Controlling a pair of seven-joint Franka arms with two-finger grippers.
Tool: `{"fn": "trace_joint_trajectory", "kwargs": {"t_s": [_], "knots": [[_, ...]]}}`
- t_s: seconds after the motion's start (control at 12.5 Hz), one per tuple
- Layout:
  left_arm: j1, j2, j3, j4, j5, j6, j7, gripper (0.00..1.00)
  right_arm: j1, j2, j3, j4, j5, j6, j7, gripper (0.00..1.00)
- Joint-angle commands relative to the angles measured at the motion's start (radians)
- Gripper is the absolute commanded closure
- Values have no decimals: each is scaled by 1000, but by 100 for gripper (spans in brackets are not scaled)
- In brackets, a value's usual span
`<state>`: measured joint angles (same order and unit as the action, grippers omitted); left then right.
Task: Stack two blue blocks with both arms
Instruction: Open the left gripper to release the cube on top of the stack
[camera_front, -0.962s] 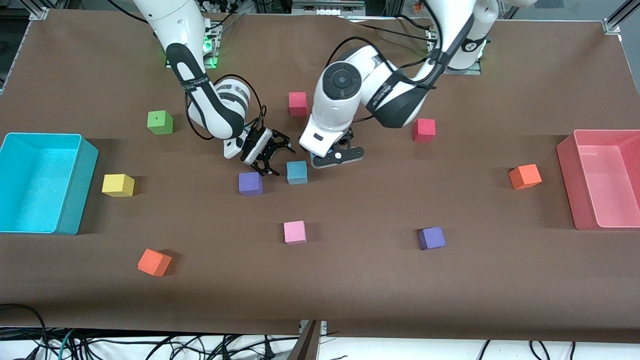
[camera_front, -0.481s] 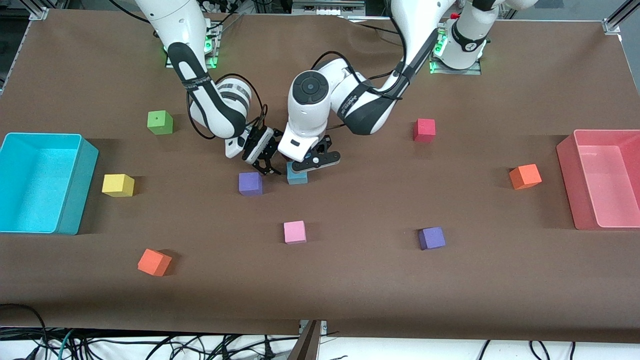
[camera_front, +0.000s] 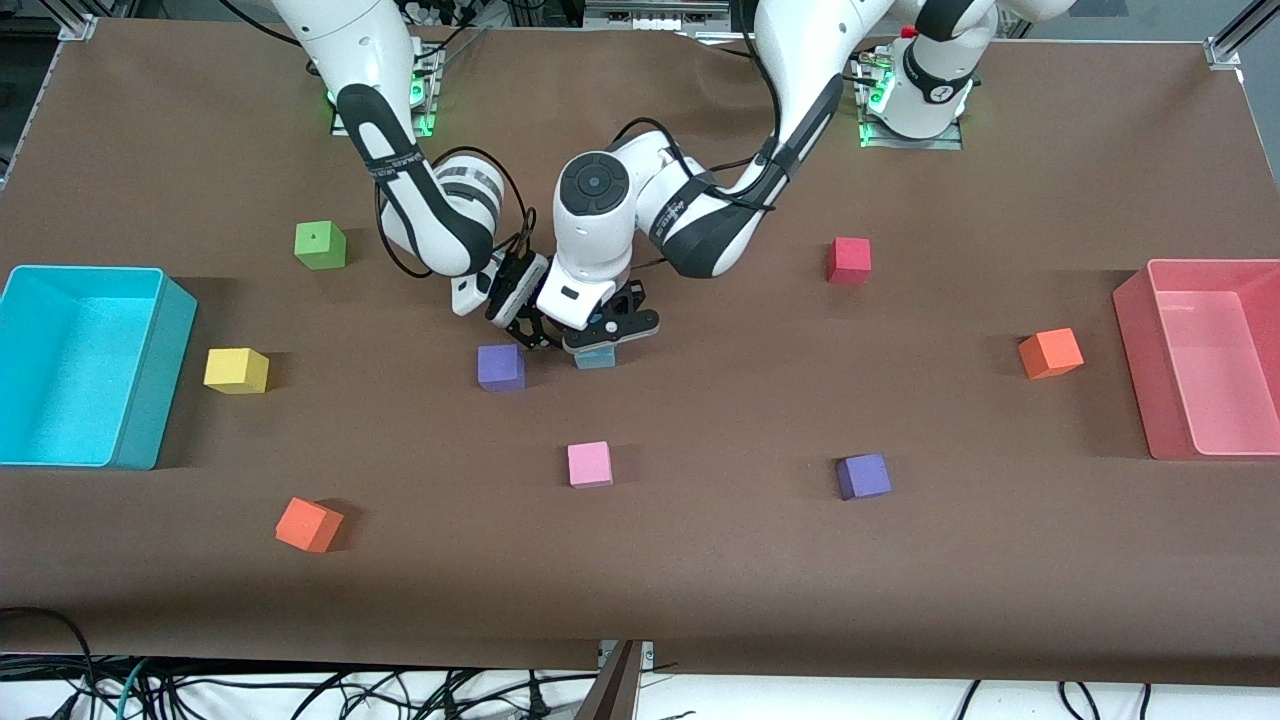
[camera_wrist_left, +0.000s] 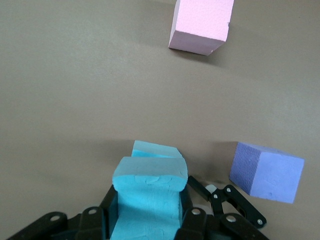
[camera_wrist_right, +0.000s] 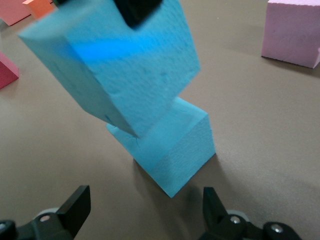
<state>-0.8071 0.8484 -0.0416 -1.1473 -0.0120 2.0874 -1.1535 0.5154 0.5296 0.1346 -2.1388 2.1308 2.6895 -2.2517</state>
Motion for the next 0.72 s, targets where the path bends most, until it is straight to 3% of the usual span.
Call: {"fn": "trace_joint_trajectory", "kwargs": {"t_s": [0.0, 0.4, 0.56, 0.64], "knots": [[-21, 38, 23, 49, -6, 2, -9, 100, 14, 1, -12, 3, 20, -7, -23, 1], [-35, 43, 26, 38, -6, 2, -34, 95, 14, 1, -12, 3, 20, -7, -23, 1], [-35, 43, 26, 35, -6, 2, -34, 66, 14, 1, -12, 3, 21, -7, -23, 1], [-35, 44, 26, 35, -6, 2, -34, 41, 14, 1, -12, 3, 21, -7, -23, 1]]}}
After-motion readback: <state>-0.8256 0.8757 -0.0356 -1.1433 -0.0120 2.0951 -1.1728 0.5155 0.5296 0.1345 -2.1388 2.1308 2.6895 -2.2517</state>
